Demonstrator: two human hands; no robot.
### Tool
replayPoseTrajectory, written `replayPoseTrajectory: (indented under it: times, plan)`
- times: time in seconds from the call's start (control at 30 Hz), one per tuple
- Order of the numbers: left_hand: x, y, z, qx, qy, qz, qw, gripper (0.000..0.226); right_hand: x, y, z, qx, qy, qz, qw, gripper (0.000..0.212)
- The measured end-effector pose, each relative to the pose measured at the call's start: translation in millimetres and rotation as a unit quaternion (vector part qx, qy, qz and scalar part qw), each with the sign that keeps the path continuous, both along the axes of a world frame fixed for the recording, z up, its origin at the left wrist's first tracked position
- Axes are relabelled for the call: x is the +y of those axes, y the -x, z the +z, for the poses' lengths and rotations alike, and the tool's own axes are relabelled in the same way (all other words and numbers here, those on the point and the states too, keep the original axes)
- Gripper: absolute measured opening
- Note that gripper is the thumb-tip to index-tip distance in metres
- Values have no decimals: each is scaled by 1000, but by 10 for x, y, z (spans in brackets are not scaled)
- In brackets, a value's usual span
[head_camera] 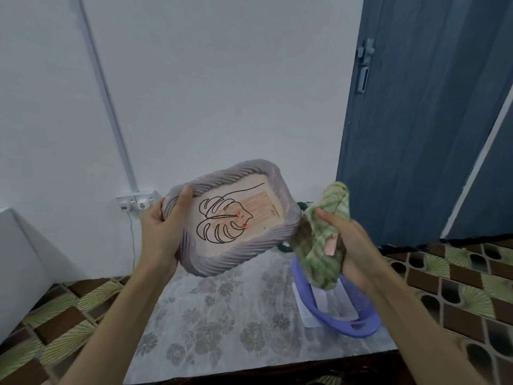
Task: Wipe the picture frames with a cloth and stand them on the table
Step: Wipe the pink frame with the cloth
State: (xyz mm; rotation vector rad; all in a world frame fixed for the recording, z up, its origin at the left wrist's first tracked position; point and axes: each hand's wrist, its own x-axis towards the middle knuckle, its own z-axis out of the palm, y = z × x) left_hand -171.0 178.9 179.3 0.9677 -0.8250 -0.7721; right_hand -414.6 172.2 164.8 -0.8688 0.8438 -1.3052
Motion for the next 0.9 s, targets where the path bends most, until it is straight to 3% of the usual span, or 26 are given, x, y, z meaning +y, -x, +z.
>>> replayPoseTrajectory:
  times: [0.07, 0.17, 0.27, 0.37, 0.5, 0.6, 0.73, 0.9]
  plan:
    - [8, 77, -50, -4, 6, 7, 1000, 16, 56, -136, -36, -5, 3, 27, 1000, 15]
    - [16, 51, -149, -8, 5, -83, 997, 36, -6, -262, -92, 102, 35, -75, 991, 18]
    - [0, -172, -131, -125, -59, -203, 969, 66, -42, -228, -94, 180, 99, -159, 966, 21]
    - [-5, -211, -15, -216, -107, -277, 930, 56, -28, -232, -117, 201, 126, -155, 959, 22]
    - [-15, -89, 94, -296, -104, -273, 909, 30, -13, -213, -97, 118, 80, -136, 980, 13]
    - [-20, -76, 97, -319, -108, -279, 899, 18, 13, -175, -52, 175, 115, -134, 969, 15]
    - [-33, 0, 61, -337, -103, -252, 901, 30, 61, -215, -49, 280, 175, -144, 933, 21]
    - [-31, 64, -19, -321, -67, -219, 919, 38, 2, -151, -38, 157, 91, -150, 972, 11]
